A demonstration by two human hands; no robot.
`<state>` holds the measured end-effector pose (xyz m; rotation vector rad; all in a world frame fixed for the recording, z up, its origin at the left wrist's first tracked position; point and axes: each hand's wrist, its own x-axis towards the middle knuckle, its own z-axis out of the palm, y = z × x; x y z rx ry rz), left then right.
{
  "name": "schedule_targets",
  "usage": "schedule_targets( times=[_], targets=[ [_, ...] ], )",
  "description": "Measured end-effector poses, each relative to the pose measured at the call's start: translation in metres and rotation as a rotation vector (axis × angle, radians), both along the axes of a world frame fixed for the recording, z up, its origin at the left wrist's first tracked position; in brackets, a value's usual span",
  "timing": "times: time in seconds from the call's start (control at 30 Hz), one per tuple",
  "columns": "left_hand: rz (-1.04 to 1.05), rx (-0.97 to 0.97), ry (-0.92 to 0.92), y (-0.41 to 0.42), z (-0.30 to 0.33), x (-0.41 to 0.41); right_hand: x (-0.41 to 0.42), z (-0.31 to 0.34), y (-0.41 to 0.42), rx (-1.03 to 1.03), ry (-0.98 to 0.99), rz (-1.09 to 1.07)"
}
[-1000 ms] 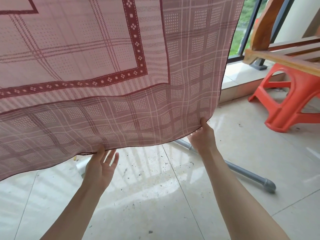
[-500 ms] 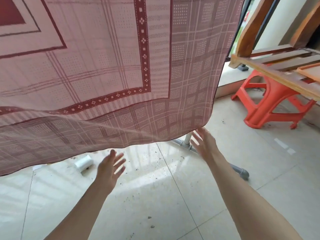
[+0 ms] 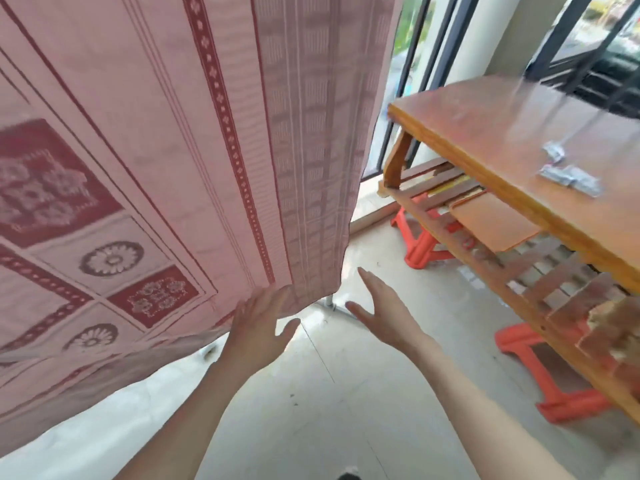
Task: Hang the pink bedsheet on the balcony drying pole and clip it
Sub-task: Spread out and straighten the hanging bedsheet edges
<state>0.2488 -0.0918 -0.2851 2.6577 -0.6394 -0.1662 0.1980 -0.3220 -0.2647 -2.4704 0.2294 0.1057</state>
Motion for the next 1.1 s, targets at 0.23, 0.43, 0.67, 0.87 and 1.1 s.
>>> schedule_targets(
  times=[0.23,0.43,0.67,0.87,1.1],
  targets=[
    [0.138,-0.114,-0.012,-0.063,0.151,-0.013,-0.016,0.171,-0.038,0.149,-0.129,0.005],
    [0.192,-0.197,0.112,-0.112,0.174,-0.002,-0.009,0.196,-0.079,0.191,-0.061,0.044],
    [0.353,-0.318,0.214,-0.17,0.152,0.034,0.049,0.177,-0.132,0.216,0.047,0.115],
    [0.608,-0.421,0.189,-0.22,0.141,0.089,0.136,0.167,-0.165,0.204,0.104,0.259],
    [0.9,-0.523,0.12,-0.276,0.165,0.136,0.213,0.164,-0.194,0.286,0.233,0.476]
  ],
)
